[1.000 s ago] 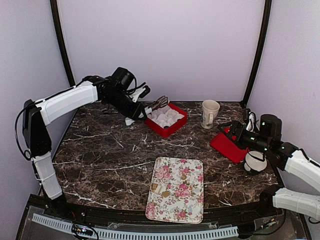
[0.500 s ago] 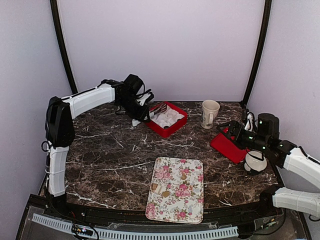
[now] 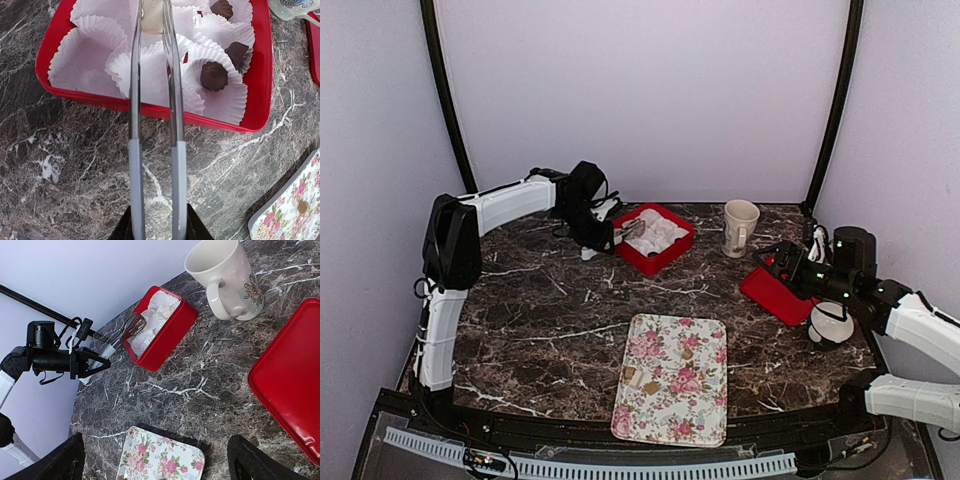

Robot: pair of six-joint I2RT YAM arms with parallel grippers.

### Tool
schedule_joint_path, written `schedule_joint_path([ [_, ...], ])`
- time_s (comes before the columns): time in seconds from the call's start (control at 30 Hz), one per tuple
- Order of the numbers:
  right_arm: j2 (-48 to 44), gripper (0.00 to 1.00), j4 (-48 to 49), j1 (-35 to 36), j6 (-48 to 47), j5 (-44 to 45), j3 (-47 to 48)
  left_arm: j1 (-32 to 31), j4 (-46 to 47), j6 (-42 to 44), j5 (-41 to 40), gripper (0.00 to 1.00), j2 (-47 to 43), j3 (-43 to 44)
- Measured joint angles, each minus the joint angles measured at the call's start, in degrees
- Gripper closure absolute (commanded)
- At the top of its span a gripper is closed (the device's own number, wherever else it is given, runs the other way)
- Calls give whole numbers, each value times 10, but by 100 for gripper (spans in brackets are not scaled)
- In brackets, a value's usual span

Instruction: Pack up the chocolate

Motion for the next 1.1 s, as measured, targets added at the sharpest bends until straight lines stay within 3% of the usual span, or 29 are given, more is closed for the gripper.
schedule_joint_path([
  [0.27,0,0,-2,0,0,5,2,0,3,-2,11,80,8,20],
  [0.8,0,0,-6,0,0,7,4,0,6,-2,27,66,26,20],
  [1.1,6,0,-5,0,0,7,7,0,6,-7,33,66,25,23],
])
